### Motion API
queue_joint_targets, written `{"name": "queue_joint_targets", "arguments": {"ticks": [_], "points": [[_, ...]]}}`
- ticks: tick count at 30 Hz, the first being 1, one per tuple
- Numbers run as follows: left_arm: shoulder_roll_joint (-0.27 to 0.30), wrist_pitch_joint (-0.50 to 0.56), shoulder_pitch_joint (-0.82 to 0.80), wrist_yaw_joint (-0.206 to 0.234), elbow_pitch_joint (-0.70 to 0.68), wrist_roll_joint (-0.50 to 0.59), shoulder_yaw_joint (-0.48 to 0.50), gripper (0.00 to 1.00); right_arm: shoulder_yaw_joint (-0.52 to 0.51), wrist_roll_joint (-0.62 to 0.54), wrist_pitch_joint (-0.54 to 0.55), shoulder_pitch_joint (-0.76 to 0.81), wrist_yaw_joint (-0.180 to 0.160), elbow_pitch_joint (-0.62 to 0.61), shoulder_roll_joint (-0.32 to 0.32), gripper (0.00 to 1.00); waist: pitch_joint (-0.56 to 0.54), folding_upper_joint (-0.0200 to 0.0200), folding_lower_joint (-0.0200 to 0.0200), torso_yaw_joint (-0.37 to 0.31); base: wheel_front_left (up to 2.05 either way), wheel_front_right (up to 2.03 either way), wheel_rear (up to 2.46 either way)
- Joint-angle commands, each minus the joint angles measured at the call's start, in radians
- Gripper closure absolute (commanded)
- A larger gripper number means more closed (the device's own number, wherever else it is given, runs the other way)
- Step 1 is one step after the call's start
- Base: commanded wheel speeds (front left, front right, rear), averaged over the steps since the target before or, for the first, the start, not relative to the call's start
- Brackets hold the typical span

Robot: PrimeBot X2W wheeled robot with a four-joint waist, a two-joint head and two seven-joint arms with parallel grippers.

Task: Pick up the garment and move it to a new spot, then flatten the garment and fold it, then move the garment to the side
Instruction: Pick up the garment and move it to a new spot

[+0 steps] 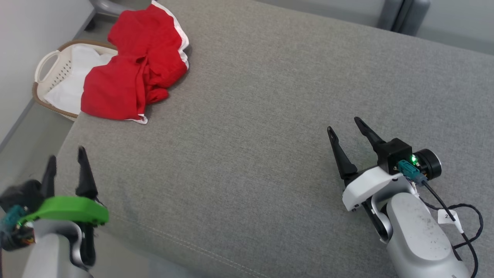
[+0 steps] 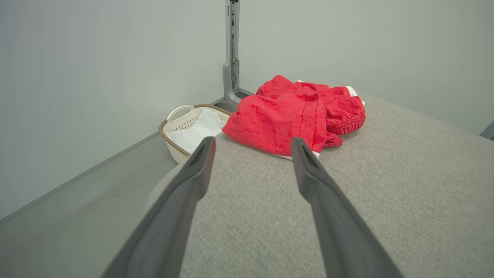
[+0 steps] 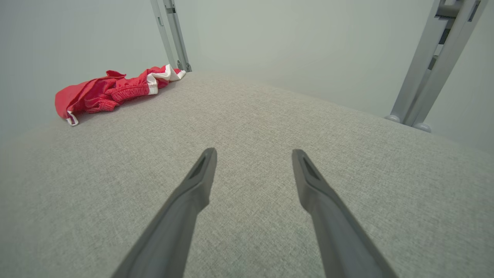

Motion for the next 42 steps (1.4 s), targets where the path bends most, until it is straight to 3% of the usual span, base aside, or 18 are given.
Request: {"name": "queue_joint_targets", "arguments": {"ticks": [1,9,22,31,33,42], "points": [[0.031,0.000,-0.054,0.003,0.005,-0.027,-0.010,0.00,-0.003,-0.013,-0.004,-0.021,-0.002,-0.008,-0.007,0.00,0.100,0.0000,0.0000,-0.070,0.00,0.00,0.00],[0.223,0.000,-0.287,0.003,0.083,-0.178,-0.150,0.00,0.002,-0.065,-0.004,-0.103,-0.002,-0.061,-0.007,0.00,0.234,0.0000,0.0000,-0.141,0.00,0.00,0.00],[0.465,0.031,-0.530,0.003,0.293,-0.591,-0.520,0.00,0.056,-0.058,-0.004,-0.168,-0.002,-0.198,-0.006,0.00,0.391,0.0000,0.0000,-0.286,0.00,0.00,0.00],[0.536,0.176,-0.536,0.003,0.360,-0.810,-0.696,0.00,0.036,-0.051,-0.002,-0.135,-0.002,-0.241,-0.011,0.00,0.422,0.0000,0.0000,-0.340,0.00,0.00,0.00],[0.541,0.164,-0.531,0.003,0.380,-0.824,-0.721,1.00,0.031,-0.044,-0.001,-0.129,-0.002,-0.242,-0.013,0.00,0.413,0.0000,0.0000,-0.347,0.00,0.00,0.00],[0.594,0.010,-0.621,0.003,0.361,-0.786,-0.798,1.00,0.017,-0.010,-0.001,-0.093,-0.002,-0.228,-0.008,0.00,0.314,0.0000,0.0000,-0.353,0.00,0.00,0.00]]}}
